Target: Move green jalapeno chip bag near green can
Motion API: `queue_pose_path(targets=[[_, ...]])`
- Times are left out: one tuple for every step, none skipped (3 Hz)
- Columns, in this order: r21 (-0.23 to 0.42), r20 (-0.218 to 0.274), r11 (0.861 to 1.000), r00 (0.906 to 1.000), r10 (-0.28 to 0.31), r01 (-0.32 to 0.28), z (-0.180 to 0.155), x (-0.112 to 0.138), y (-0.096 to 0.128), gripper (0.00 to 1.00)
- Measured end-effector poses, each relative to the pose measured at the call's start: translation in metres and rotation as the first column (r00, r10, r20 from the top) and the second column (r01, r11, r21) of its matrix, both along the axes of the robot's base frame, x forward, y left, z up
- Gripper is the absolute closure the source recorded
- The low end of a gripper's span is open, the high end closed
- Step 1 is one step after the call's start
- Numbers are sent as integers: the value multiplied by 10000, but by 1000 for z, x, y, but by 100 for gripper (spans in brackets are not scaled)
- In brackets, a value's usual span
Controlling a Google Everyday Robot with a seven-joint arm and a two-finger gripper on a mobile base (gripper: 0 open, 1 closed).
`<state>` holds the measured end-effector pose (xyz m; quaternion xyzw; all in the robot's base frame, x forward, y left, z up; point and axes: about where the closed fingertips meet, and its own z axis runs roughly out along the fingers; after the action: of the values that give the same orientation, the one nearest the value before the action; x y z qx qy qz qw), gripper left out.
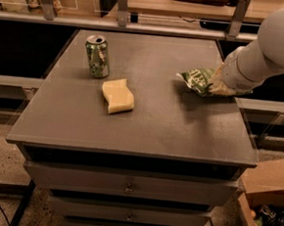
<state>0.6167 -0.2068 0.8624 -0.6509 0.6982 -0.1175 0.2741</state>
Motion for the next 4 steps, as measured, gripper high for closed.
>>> queue_pose_path(targets=[[0,0,10000,10000,1,-1,0,0,0,100],[141,383,9988,9982,463,-469,14,6,19,100],[295,1142,9905,9849,1304,-1346,42,17,56,100],[359,1748,9766,9635,2028,-2121,61,29,95,100]])
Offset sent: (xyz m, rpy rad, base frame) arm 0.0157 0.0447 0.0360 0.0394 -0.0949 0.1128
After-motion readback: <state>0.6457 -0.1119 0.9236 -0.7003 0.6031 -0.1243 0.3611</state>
